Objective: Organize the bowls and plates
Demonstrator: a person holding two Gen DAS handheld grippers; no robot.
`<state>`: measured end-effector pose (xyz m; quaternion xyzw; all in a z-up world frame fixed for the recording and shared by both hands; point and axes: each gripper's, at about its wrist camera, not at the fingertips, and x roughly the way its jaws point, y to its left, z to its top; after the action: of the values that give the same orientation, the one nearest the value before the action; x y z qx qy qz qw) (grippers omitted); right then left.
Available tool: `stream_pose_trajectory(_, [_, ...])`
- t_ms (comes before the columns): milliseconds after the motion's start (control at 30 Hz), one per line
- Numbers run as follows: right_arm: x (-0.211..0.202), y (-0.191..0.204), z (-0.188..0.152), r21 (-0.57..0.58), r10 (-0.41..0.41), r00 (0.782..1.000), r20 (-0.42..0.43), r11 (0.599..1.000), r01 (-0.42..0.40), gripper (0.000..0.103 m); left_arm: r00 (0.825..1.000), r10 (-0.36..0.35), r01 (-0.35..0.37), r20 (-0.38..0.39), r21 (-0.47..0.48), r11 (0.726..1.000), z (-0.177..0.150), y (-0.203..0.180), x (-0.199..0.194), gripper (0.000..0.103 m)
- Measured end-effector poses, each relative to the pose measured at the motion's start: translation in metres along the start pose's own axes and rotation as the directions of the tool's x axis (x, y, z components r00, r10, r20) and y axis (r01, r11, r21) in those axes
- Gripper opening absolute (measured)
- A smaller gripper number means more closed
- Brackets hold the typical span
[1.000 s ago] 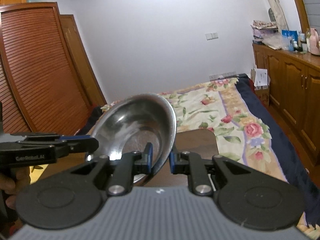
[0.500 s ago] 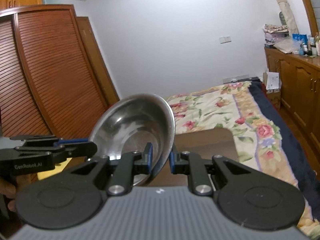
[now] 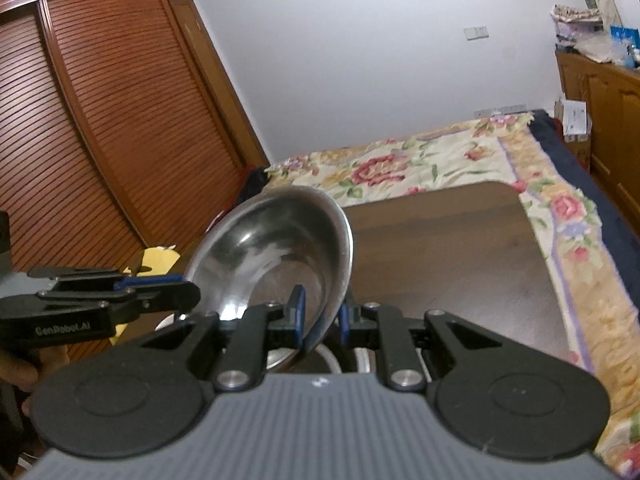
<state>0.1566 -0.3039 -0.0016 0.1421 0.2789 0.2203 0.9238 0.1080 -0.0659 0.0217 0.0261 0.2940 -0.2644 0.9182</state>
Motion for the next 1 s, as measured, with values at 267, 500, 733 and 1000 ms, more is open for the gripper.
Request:
stream_pose_trajectory(267, [0.008,0.01,-0.025,0.0,0.013,0.999,-0.043,1.0,-0.013,0.019,1.0,0.021,-0.022,-0.022,-0.018,1.0,-0.036,0.003,-0.004,0.021])
stream_pose_trajectory(500, [0.014,0.016,-0.04,-0.014,0.004,0.998,-0.064,1.0,-0.005,0.019,0.999,0.027,-0.028,-0.044,-0.039,0.999,-0.057,0.008,-0.004,0.022])
stream_pose_trajectory(733, [0.018,0.027,-0.048,-0.085,-0.046,0.997,-0.059,0.996,0.041,0.019,0.998,0.045,-0.047,-0.046,-0.04,0.998,-0.066,0.009,0.0,0.022])
stream_pose_trajectory(1000, [0.025,0.04,-0.057,-0.206,-0.142,0.99,-0.022,0.969,0.134,0.019,0.995,0.087,-0.087,-0.049,0.005,0.996,-0.073,0.005,0.01,0.022])
